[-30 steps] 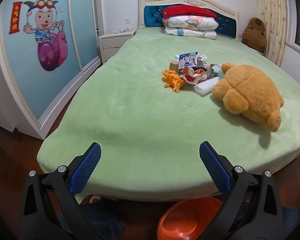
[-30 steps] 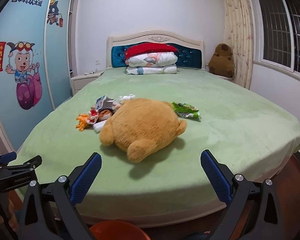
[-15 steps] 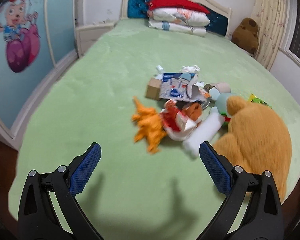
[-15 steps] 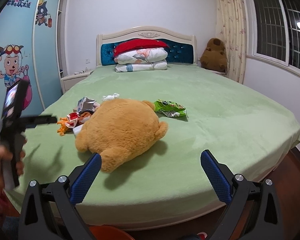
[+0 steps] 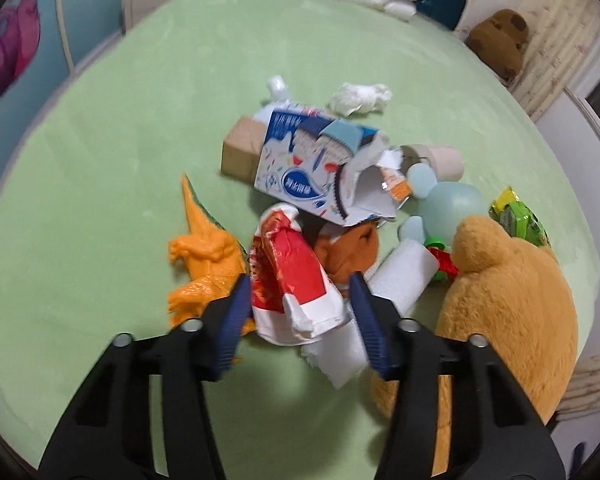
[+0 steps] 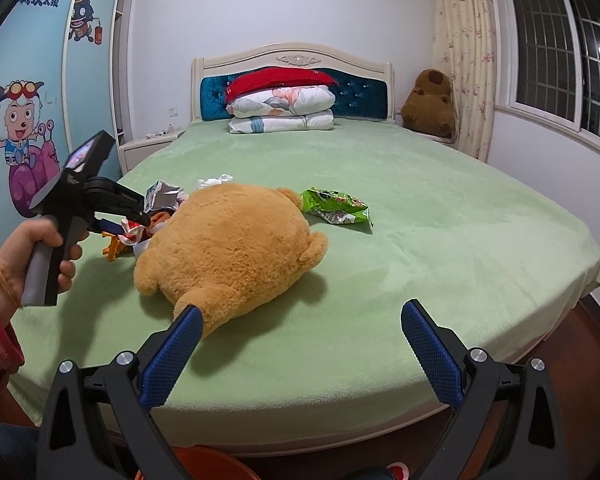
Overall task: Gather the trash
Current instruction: 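Grasp the red-white snack wrapper with the left gripper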
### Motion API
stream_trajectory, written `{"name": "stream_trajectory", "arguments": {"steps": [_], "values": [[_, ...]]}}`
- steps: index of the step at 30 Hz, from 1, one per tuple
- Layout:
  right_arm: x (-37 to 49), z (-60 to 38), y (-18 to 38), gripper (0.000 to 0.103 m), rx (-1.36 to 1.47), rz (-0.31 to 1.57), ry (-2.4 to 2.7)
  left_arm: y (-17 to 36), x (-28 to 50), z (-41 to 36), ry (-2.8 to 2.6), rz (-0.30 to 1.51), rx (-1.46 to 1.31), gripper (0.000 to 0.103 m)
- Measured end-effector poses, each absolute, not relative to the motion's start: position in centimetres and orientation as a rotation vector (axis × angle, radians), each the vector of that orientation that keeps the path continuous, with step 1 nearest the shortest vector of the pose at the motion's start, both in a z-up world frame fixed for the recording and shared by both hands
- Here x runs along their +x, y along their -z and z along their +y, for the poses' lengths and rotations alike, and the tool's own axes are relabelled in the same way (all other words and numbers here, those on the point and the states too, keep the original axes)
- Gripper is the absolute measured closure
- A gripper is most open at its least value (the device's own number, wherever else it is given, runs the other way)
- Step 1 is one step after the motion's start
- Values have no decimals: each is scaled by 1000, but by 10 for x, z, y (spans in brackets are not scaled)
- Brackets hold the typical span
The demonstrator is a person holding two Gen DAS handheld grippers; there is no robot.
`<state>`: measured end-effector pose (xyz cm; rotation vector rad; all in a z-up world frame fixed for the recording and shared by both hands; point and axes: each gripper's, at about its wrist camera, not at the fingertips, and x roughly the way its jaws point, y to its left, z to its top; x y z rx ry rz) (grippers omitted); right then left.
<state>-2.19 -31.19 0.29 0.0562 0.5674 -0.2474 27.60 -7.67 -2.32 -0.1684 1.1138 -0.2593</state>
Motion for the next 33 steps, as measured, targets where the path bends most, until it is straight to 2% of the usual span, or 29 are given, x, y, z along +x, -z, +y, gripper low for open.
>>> {"name": "stream_trajectory", "arguments": {"steps": [2, 3, 9, 25, 33], "values": [[-22, -313, -2, 5, 59, 571, 247, 27, 278, -76, 260, 1115, -182, 62], [-22, -314, -2, 5, 60, 571, 246, 28, 279, -76, 259, 1116, -182, 69], [-22, -314, 0, 5, 68, 577, 243, 28, 280, -68, 275, 1118, -231, 79], [-18, -306, 2, 5, 68, 579, 232, -9, 246, -53, 375, 992, -230, 81], [-18, -299, -1, 5, 55, 574, 224, -34, 200, -24, 464, 908, -227, 81]]}}
